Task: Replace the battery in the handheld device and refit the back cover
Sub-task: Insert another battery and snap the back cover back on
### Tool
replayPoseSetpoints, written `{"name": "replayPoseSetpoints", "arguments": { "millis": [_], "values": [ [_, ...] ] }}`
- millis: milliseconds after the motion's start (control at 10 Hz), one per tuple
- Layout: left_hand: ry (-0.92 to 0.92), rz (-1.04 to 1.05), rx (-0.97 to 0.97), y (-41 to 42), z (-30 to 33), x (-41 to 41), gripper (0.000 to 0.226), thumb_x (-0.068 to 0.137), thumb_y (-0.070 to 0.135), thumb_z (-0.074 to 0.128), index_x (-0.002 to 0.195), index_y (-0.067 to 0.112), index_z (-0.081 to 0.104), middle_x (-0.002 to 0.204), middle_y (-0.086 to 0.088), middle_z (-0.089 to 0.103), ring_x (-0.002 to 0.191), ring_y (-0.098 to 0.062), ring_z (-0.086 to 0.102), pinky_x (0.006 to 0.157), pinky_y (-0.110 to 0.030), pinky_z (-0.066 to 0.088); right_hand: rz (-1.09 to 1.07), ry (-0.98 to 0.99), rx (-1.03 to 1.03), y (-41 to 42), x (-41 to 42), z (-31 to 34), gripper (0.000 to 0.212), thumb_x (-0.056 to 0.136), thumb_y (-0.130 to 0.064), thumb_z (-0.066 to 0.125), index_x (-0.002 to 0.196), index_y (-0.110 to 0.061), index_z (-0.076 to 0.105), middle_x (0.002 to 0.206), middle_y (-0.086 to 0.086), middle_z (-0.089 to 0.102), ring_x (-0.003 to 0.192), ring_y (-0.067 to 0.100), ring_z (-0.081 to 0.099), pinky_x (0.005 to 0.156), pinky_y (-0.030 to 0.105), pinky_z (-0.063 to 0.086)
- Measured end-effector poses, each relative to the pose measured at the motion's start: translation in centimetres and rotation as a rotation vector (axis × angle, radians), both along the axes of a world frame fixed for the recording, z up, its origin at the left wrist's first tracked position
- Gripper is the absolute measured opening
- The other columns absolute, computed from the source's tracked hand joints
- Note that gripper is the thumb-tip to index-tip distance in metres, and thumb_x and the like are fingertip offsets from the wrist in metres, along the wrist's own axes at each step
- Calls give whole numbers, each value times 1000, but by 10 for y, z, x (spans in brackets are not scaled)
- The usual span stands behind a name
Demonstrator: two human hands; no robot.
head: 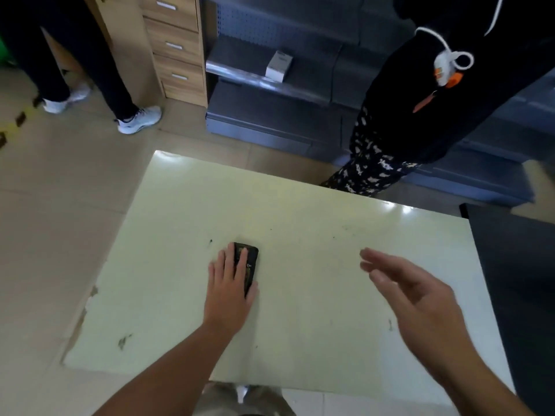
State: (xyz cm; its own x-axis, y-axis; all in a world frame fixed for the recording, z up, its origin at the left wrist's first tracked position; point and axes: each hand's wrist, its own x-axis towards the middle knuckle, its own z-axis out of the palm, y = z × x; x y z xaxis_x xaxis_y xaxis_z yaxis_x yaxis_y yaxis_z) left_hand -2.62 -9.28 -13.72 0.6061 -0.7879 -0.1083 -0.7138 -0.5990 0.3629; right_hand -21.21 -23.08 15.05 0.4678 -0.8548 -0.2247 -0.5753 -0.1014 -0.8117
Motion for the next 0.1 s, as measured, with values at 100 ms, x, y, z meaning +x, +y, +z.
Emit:
{"name": "replayPoseSetpoints", "arguments": {
  "millis": [100],
  "values": [
    [-92,-121,59,10,22,3,72,99,52,35,156,10,43,164,-17,42,150,-40,40,121,-62,31,89,-282,-131,-24,1,78,36,93,-36,63,127,-27,69,123,-3,74,117,18,68,102,35,55]
  ]
}}
